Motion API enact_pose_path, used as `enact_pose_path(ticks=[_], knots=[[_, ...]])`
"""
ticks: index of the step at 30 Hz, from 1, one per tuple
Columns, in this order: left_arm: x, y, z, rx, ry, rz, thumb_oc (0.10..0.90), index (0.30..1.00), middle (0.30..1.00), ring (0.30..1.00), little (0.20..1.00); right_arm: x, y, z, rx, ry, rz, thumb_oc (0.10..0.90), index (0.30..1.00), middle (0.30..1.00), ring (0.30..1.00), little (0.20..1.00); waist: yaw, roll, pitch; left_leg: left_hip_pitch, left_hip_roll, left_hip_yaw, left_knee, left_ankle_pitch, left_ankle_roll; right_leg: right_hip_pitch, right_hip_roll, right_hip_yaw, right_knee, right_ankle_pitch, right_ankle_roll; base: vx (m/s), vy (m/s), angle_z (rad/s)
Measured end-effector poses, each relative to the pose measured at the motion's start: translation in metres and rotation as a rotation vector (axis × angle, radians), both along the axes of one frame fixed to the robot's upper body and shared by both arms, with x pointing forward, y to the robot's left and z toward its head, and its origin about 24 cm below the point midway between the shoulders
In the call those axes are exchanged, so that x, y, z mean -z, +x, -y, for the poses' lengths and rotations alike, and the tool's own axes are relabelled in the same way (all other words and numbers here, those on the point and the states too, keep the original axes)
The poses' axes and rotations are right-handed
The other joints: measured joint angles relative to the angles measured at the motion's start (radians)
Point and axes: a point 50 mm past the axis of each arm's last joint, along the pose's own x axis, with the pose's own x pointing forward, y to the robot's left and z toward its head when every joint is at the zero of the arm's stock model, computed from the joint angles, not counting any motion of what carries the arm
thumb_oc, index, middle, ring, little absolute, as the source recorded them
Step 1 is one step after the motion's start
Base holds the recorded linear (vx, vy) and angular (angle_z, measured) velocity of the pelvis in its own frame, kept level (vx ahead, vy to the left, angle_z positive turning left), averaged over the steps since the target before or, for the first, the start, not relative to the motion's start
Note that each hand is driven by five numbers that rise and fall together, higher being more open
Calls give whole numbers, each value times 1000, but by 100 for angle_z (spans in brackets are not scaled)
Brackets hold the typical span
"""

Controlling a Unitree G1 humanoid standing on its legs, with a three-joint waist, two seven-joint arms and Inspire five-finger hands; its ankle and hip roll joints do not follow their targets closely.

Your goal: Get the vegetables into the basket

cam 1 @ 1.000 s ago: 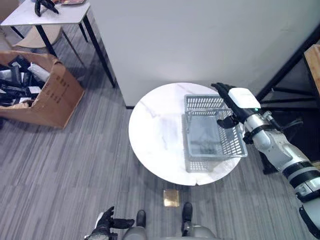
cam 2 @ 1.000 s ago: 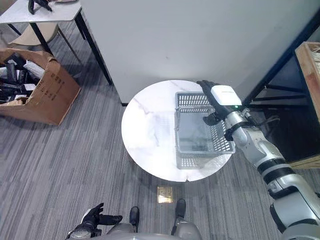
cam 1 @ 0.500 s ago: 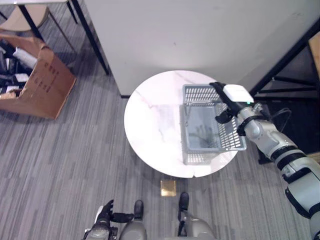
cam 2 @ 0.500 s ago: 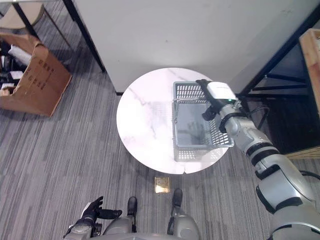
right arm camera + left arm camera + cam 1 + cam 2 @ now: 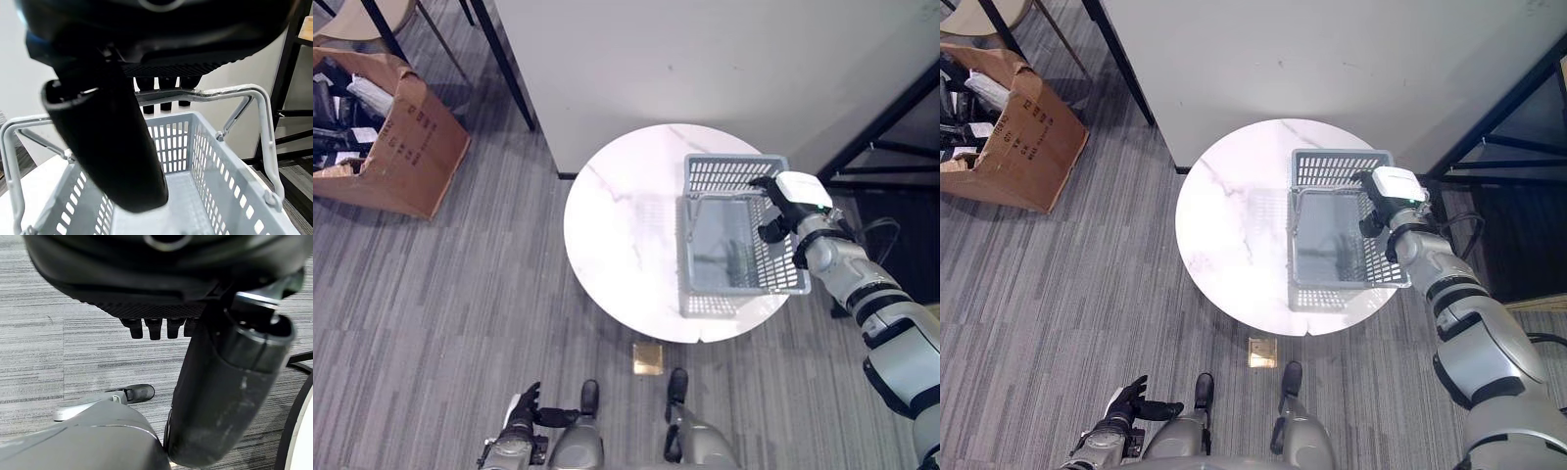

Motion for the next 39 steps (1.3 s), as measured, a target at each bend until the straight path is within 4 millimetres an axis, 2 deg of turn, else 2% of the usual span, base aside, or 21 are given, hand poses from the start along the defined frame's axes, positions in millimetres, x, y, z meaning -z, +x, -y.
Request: enact_pose_path(ticks=[14,18,23,24,25,33,39], knots=[[0,0,0,-2,0,-3,900,1000,1000,1000,1000,7,-2,-6,-32,2,-38,400,300,300,300,300,-4,3,-2,20,-3,3,2,0,0,18,-2,4,0,2,-3,0,0,0],[1,-3,-2,-22,-1,-12,900,1000,1000,1000,1000,11,-7,-15,-94,6,-53,400,300,300,300,300,-10,3,-3,28,-3,9,2,0,0,23,-1,9,0,4,-4,0,3,-3],[2,-8,-4,-47,-3,-29,900,1000,1000,1000,1000,14,-18,-21,-171,-3,-64,400,300,300,300,300,-24,2,-5,46,-3,13,0,0,1,37,-1,15,0,5,-4,-2,1,-2],[2,-9,-5,-51,-2,-30,900,1000,1000,1000,1000,11,-23,-20,-194,-22,-65,400,300,300,300,300,-23,2,-6,48,-3,13,0,0,1,39,-1,16,0,5,-4,8,-1,-5],[4,-16,-9,-79,1,-47,900,1000,1000,1000,1000,-2,-31,-28,-286,-48,-29,400,300,300,300,300,-42,1,-7,59,-3,16,0,0,1,47,0,20,0,5,-4,7,-3,-6],[6,-28,-13,-79,-2,-84,900,1000,1000,1000,1000,-23,-49,-34,-401,-64,18,400,300,300,300,300,-64,-4,-38,87,-2,45,-1,-1,2,61,4,47,0,10,0,1,-5,-10],[8,-38,-15,-93,-6,-110,900,1000,1000,1000,1000,-18,-71,-35,-463,-71,-23,400,300,300,300,300,-77,-6,-59,90,-1,48,-1,-1,2,63,4,50,0,8,3,1,-1,-1]])
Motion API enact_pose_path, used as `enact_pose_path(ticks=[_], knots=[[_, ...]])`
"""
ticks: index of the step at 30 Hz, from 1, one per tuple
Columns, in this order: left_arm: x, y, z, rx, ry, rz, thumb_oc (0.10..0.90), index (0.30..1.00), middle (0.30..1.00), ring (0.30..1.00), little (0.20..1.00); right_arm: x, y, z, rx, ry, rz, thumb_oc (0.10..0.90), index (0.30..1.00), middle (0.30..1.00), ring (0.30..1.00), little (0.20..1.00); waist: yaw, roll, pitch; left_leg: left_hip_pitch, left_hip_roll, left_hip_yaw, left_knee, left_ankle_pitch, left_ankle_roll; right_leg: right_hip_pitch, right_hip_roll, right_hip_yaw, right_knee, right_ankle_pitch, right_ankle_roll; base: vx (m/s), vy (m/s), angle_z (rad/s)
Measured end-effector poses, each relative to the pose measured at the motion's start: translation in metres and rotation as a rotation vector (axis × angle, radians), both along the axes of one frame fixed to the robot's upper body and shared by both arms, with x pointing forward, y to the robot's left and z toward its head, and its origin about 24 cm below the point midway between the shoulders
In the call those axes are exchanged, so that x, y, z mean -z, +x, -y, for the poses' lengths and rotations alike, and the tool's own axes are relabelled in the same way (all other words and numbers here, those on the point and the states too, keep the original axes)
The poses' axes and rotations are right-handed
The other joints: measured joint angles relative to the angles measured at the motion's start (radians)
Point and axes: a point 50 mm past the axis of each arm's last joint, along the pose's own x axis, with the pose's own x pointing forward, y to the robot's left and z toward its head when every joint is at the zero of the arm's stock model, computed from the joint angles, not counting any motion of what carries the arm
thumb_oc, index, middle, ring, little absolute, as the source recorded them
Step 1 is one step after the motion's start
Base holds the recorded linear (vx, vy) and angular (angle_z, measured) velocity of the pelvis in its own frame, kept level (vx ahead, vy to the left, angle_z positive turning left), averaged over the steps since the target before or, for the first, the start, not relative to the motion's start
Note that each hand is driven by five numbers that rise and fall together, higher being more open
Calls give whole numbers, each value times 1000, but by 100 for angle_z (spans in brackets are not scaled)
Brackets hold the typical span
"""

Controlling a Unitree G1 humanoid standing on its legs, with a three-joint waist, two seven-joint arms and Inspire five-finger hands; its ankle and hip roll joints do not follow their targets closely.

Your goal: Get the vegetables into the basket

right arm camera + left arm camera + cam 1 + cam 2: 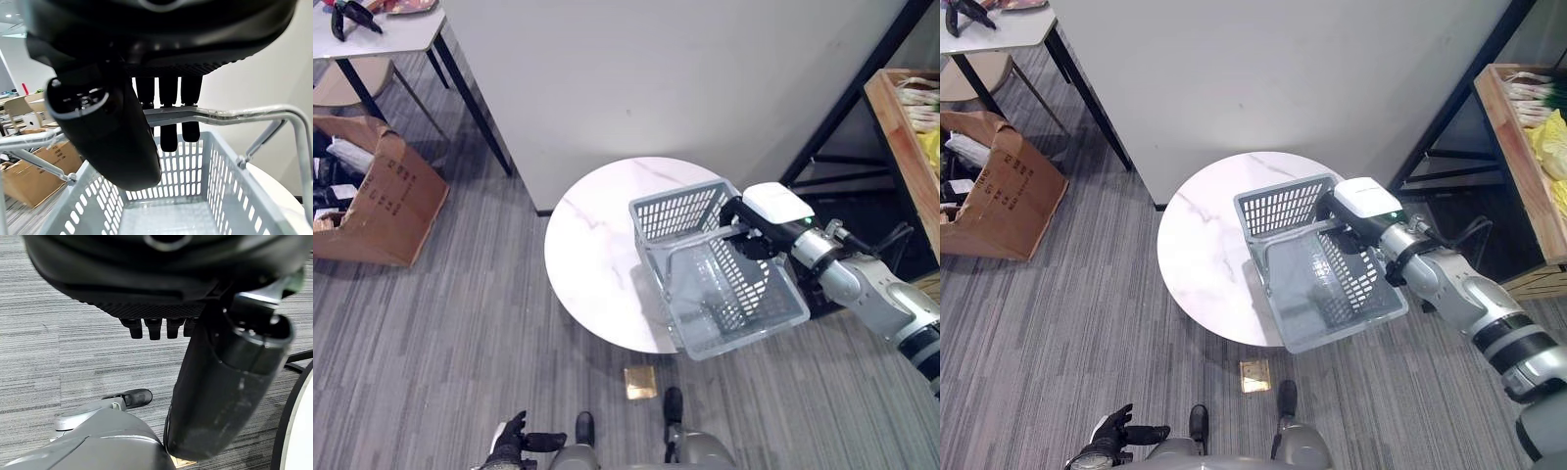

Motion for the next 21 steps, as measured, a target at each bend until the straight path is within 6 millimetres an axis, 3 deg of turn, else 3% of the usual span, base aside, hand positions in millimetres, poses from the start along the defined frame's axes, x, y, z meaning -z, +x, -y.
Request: enact_pose_path(ticks=[12,17,21], knots=[[1,-4,0,16,7,-12,900,1000,1000,1000,1000,35,-40,24,40,-45,-131,400,300,300,300,300,-26,0,0,21,-12,27,6,-8,5,8,0,30,1,10,1,-19,52,-7],[0,-1,0,24,20,-11,900,1000,1000,1000,1000,46,-56,43,134,-29,-150,400,300,300,300,300,-50,-9,5,17,-43,65,23,-29,33,-28,-27,74,38,13,19,-88,167,-22],[-3,5,-8,38,48,-3,900,1000,1000,1000,1000,48,-56,42,143,-27,-143,400,300,300,300,300,-105,-57,34,13,-97,153,43,-37,59,-69,-53,165,30,77,67,-228,115,-79]])
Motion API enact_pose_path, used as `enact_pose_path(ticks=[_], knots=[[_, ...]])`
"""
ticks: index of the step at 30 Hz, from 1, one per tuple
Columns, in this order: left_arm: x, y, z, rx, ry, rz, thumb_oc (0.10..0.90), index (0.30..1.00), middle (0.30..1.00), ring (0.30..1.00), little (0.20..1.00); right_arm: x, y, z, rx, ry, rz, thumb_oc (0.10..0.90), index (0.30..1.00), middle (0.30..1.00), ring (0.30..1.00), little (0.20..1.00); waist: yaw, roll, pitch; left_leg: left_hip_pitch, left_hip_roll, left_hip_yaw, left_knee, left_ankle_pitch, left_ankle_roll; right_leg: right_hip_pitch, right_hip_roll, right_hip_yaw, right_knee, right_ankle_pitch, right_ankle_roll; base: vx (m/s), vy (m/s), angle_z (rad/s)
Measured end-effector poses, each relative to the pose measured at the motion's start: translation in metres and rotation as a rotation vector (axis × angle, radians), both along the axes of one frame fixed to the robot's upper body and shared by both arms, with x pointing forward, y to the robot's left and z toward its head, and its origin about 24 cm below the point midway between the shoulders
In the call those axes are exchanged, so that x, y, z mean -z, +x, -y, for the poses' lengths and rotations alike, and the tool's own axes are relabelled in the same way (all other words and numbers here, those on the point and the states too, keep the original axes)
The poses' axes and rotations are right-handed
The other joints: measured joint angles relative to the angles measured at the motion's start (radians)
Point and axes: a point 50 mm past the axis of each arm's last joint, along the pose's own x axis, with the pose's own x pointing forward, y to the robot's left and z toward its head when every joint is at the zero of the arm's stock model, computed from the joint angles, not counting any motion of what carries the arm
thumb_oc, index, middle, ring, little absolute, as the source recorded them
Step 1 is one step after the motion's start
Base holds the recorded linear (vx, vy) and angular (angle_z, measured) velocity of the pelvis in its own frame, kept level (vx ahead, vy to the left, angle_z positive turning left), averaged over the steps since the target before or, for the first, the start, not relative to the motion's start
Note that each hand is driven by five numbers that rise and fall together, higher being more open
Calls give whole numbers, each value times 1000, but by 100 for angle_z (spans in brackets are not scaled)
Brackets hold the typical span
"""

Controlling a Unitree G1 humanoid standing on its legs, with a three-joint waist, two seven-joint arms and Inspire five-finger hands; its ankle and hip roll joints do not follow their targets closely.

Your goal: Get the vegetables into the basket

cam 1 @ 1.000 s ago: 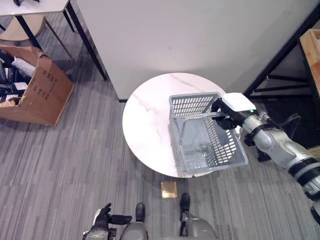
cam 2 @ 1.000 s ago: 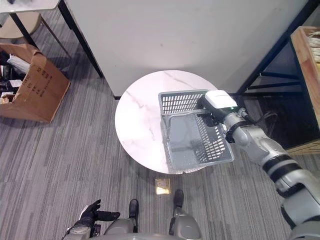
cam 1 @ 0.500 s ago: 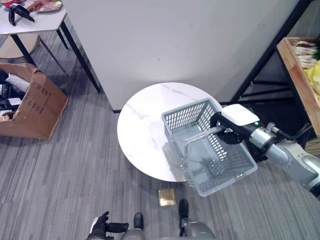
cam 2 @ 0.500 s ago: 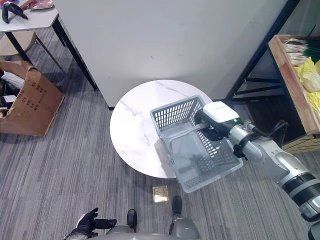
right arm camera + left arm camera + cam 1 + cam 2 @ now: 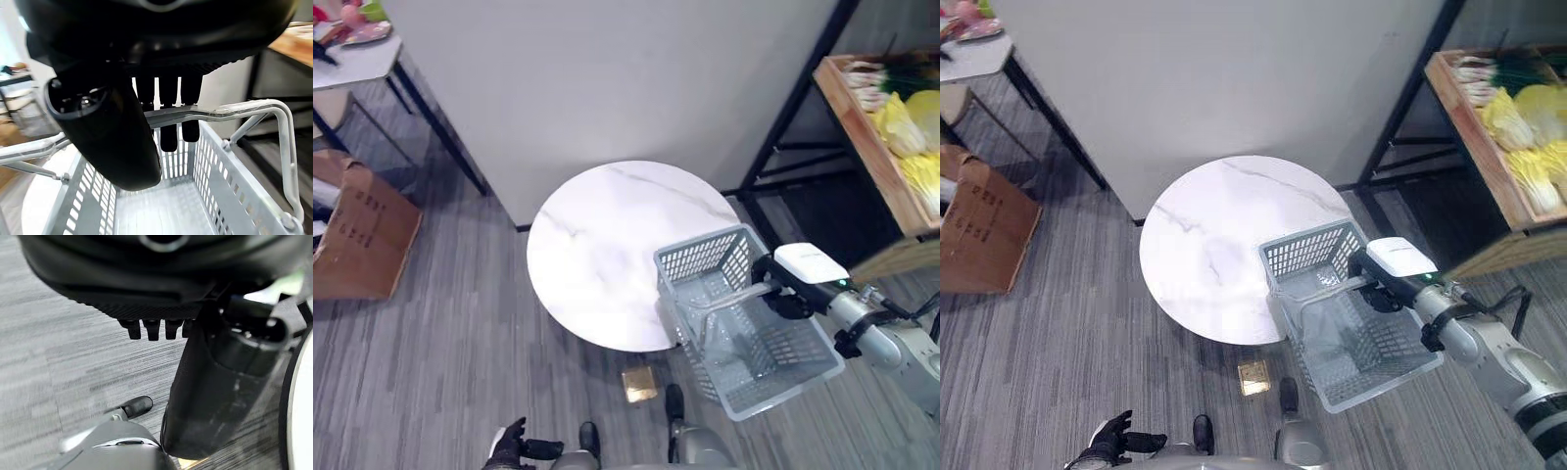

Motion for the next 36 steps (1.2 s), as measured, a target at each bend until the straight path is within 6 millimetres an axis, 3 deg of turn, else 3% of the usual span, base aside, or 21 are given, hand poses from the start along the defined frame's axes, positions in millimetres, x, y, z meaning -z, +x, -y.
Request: enact_pose_path(ticks=[1,2,3,4,6,8,10,11,14,17,18,20,24,29,32,36], knots=[[-5,7,-9,22,29,18,900,1000,1000,1000,1000,-2,8,-7,-4,32,33,400,300,300,300,300,22,-17,24,-58,15,77,59,-34,51,-70,19,28,-31,141,35,-373,192,-166],[-8,14,-13,34,44,39,900,1000,1000,1000,1000,1,7,-8,2,43,29,400,300,300,300,300,-1,-6,38,-63,41,118,60,-17,54,-48,-5,-98,24,37,36,-251,124,-164],[-9,15,-14,30,46,47,900,1000,1000,1000,1000,3,7,-9,2,44,24,400,300,300,300,300,3,10,40,-66,65,134,58,-13,57,-40,-12,-163,95,-35,29,-263,116,-108],[-10,15,-18,31,53,54,900,1000,1000,1000,1000,2,7,-10,-5,46,28,400,300,300,300,300,33,30,43,-65,100,174,53,-3,53,-32,-25,-224,208,-83,32,-170,53,-106],[-12,14,-25,29,73,43,900,1000,1000,1000,1000,-1,8,-15,-27,53,42,400,300,300,300,300,60,41,47,-67,136,211,55,11,49,49,-71,-245,289,-150,75,-169,1,-85],[-11,8,-29,24,83,20,900,1000,1000,1000,1000,-12,13,-24,-64,59,84,400,300,300,300,300,106,38,44,-70,163,281,54,25,37,120,-132,-246,304,-176,87,-35,-69,-88],[-12,1,-34,16,95,2,900,1000,1000,1000,1000,-24,21,-36,-117,65,130,400,300,300,300,300,133,30,40,-75,179,316,58,37,19,184,-174,-266,243,-173,90,12,-79,-97],[-12,-8,-41,7,107,-22,900,1000,1000,1000,1000,-30,23,-45,-159,76,158,400,300,300,300,300,143,0,22,-76,169,337,53,64,-13,260,-180,-281,92,-98,120,30,-121,-74],[-2,-23,-22,-18,52,-54,900,1000,1000,1000,1000,-32,25,-43,-147,75,171,400,300,300,300,300,133,30,5,-86,219,278,48,107,10,263,-121,-309,34,-109,123,34,-136,-52],[2,-32,-14,0,39,-91,900,1000,1000,1000,1000,-24,17,-29,-96,51,133,400,300,300,300,300,101,32,-17,-103,238,237,90,120,9,277,-108,-306,12,-114,115,-11,-117,-10],[3,-37,-15,7,44,-107,900,1000,1000,1000,1000,-24,13,-21,-62,51,134,400,300,300,300,300,74,34,-36,-111,236,233,84,121,-3,273,-107,-307,-13,-114,115,-12,-155,-15],[2,-36,-17,9,50,-112,900,1000,1000,1000,1000,-23,12,-20,-56,51,133,400,300,300,300,300,62,28,-37,-109,231,238,75,121,-4,266,-111,-306,-29,-114,114,-71,-146,-20],[4,-39,-13,31,46,-129,900,1000,1000,1000,1000,-10,0,-14,-30,53,82,400,300,300,300,300,53,42,-43,-98,237,252,67,130,-5,238,-110,-299,18,-128,101,7,-77,-8],[2,-34,-15,65,56,-123,900,1000,1000,1000,1000,-9,-12,5,61,68,92,400,300,300,300,300,38,38,-45,-106,222,253,22,152,-66,224,-112,-294,-30,-182,85,-16,-125,-14],[5,-40,-8,66,40,-135,900,1000,1000,1000,1000,-7,-23,24,139,55,90,400,300,300,300,300,12,75,-44,-107,253,253,6,175,-99,211,-79,-279,-30,-195,84,-36,-133,-10],[8,-42,3,70,13,-140,900,1000,1000,1000,1000,-6,-36,40,210,41,90,400,300,300,300,300,-18,123,-43,-110,271,249,-14,182,-116,187,-54,-247,-30,-192,78,-1,-141,-12]])
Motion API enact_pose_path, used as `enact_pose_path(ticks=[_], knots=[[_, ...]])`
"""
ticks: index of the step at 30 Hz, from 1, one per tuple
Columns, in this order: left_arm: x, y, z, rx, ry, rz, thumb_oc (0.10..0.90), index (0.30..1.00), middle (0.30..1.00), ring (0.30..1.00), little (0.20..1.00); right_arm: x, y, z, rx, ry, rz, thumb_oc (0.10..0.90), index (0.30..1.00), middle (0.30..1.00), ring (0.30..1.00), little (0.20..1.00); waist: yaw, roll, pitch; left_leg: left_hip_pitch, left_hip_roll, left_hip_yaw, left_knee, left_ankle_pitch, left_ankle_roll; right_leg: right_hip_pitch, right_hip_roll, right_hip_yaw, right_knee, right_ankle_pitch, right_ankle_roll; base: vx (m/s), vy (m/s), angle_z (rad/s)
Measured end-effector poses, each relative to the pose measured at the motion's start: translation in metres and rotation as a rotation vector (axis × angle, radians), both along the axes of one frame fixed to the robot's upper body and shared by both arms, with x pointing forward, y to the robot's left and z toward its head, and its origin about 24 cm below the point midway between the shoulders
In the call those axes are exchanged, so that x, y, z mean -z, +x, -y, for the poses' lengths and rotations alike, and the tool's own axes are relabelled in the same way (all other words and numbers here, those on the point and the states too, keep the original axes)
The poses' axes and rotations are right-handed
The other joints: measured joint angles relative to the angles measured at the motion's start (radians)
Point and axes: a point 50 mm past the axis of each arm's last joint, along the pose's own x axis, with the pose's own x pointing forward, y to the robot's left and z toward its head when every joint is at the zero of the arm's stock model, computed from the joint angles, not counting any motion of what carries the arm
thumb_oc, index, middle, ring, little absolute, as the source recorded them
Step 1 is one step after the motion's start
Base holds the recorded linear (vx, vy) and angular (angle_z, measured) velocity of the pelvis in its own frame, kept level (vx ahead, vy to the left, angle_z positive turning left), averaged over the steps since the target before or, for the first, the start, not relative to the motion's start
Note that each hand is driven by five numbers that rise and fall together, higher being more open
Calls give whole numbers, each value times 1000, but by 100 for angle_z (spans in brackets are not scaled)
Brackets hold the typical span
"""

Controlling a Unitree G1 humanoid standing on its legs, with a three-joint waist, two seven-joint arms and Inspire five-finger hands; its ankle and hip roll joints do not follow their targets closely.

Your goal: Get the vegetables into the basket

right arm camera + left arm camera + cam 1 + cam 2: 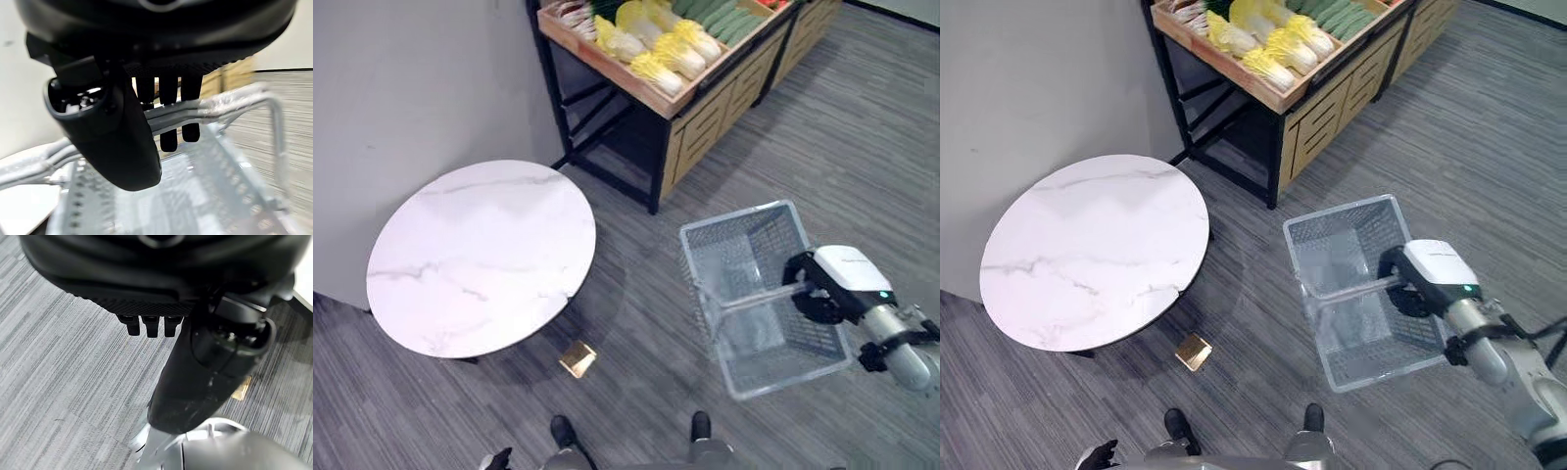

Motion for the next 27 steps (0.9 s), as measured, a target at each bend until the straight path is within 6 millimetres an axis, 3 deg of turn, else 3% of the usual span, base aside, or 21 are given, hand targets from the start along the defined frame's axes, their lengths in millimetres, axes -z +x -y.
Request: enact_pose_path(ticks=[3,5,6,7,8,9,10,11,12,14,15,20,25,27], knots=[[1,-3,4,-4,-11,-6,900,1000,1000,1000,1000,7,-9,3,19,4,-25,400,300,300,300,300,-15,24,3,2,10,0,12,5,2,-1,10,7,1,2,-5,-34,-234,-10],[0,3,2,-12,-6,13,900,1000,1000,1000,1000,14,-15,3,24,9,-51,400,300,300,300,300,-5,31,23,-10,44,-32,83,13,4,-32,24,36,59,-32,-42,-15,-157,-37],[-1,6,0,-26,-4,31,900,1000,1000,1000,1000,15,-15,4,29,15,-50,400,300,300,300,300,18,3,40,-17,34,-156,135,7,16,-39,21,83,73,-35,-63,69,-111,-68],[-3,13,0,-30,-6,58,900,1000,1000,1000,1000,15,-14,6,39,15,-47,400,300,300,300,300,38,-25,50,-55,-12,-345,232,-22,66,-47,0,136,73,-25,-85,70,-79,-92],[-4,19,3,-32,-16,88,900,1000,1000,1000,1000,11,-10,8,48,6,-33,400,300,300,300,300,54,-53,53,-67,-89,-486,203,-111,10,-56,-30,203,63,-18,-94,99,-38,-83],[-4,23,5,-36,-24,105,900,1000,1000,1000,1000,7,-8,12,62,-5,-15,400,300,300,300,300,51,-55,56,-71,-138,-529,139,-138,-4,-59,-41,230,44,-10,-91,54,-7,-62],[-4,27,7,-42,-32,121,900,1000,1000,1000,1000,5,-8,15,80,-9,-8,400,300,300,300,300,52,-47,56,-72,-163,-547,101,-139,4,-59,-36,239,37,-1,-82,66,22,-54],[-4,30,13,-43,-48,132,900,1000,1000,1000,1000,4,-8,18,97,-16,-6,400,300,300,300,300,57,-19,55,-74,-183,-544,78,-142,40,-59,-4,244,30,-2,-56,111,73,-82],[-6,36,11,-40,-45,154,900,1000,1000,1000,1000,11,-10,16,110,20,-1,400,300,300,300,300,67,-20,59,-76,-178,-560,102,-139,43,-61,15,265,29,-5,-51,140,106,-75],[-13,49,-6,-24,8,179,900,1000,1000,1000,1000,15,-12,9,82,52,8,400,300,300,300,300,42,-78,91,-90,-212,-575,173,-185,47,-95,8,313,60,-6,-47,143,207,-66],[-13,49,-7,-24,13,177,900,1000,1000,1000,1000,16,-11,8,82,56,12,400,300,300,300,300,51,-86,92,-88,-211,-548,190,-192,56,-96,6,346,69,5,-34,122,260,-79],[-15,58,-4,-5,14,197,900,1000,1000,1000,1000,17,-12,8,87,59,9,400,300,300,300,300,39,-88,87,-41,-216,-487,183,-222,66,-94,-4,372,71,6,-35,76,228,-44],[-17,69,-3,29,16,217,900,1000,1000,1000,1000,21,-4,1,103,120,47,400,300,300,300,300,59,-111,63,-67,-216,-426,254,-288,96,-137,-4,427,100,6,-36,12,194,-37],[-19,70,-6,32,24,227,900,1000,1000,1000,1000,23,-1,-4,94,141,53,400,300,300,300,300,70,-130,46,-71,-220,-389,262,-290,90,-166,-7,438,108,16,-50,-16,173,-46]])
